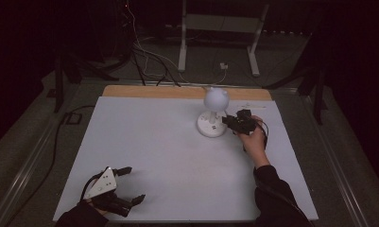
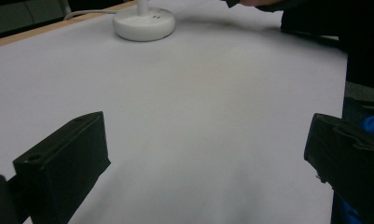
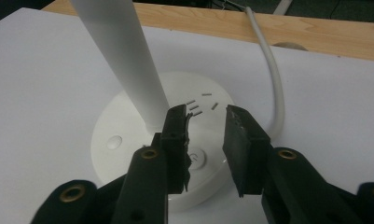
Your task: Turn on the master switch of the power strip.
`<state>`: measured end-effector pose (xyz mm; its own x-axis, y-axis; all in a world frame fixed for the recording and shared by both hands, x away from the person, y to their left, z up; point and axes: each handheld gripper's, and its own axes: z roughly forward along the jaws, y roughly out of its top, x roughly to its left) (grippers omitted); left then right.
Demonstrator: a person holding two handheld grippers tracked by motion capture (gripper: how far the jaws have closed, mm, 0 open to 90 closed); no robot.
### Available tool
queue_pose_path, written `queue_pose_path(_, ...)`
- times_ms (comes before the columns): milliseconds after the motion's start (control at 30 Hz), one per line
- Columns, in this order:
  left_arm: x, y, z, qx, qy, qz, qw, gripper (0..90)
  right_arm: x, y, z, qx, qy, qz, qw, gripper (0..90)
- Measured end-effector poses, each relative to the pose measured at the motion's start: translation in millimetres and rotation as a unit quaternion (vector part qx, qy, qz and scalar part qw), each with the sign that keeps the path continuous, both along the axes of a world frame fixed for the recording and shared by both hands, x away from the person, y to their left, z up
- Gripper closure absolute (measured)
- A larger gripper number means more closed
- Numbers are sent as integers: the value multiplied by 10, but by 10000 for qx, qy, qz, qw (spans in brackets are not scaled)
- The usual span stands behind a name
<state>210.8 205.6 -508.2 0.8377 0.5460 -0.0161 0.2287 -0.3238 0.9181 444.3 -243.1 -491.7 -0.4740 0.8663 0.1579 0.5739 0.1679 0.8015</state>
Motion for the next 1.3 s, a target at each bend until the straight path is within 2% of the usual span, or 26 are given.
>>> queue_pose_path(233, -2, 0, 1, 2, -6, -2, 10000, 2, -8, 9, 23, -110, -57, 149, 9998, 863)
queue_pose_path(400, -2, 2, 2, 5, -19, 10, 10000, 2, -4, -6, 7, -135, -103, 445, 9989, 897)
queue_pose_path(567, -2, 0, 2, 10, -20, 7, 10000, 2, -10, -4, -21, -163, -143, 834, 9963, 898)
queue_pose_path(600, -3, 0, 2, 13, -24, 10, 10000, 2, -9, -6, -28, -183, -202, 984, 9948, 898)
queue_pose_path(700, -2, 1, 2, 11, -15, 14, 10000, 2, -11, -2, -37, -220, -246, 1148, 9928, 898)
queue_pose_path(833, -4, -3, 2, 15, -9, -3, 10000, 2, -10, 1, -68, -400, -499, 1576, 9854, 898)
queue_pose_path(900, -6, -5, 2, 20, -13, -10, 10000, 2, -13, 9, -78, -616, -684, 1670, 9817, 898)
queue_pose_path(1000, -7, -4, 2, 21, -18, -17, 10000, 2, 8, 4, -88, -665, -812, 1884, 9765, 900)
queue_pose_path(1300, -5, 0, 3, 10, -15, -14, 10000, 2, 27, 0, -139, -1044, -949, 1757, 9743, 900)
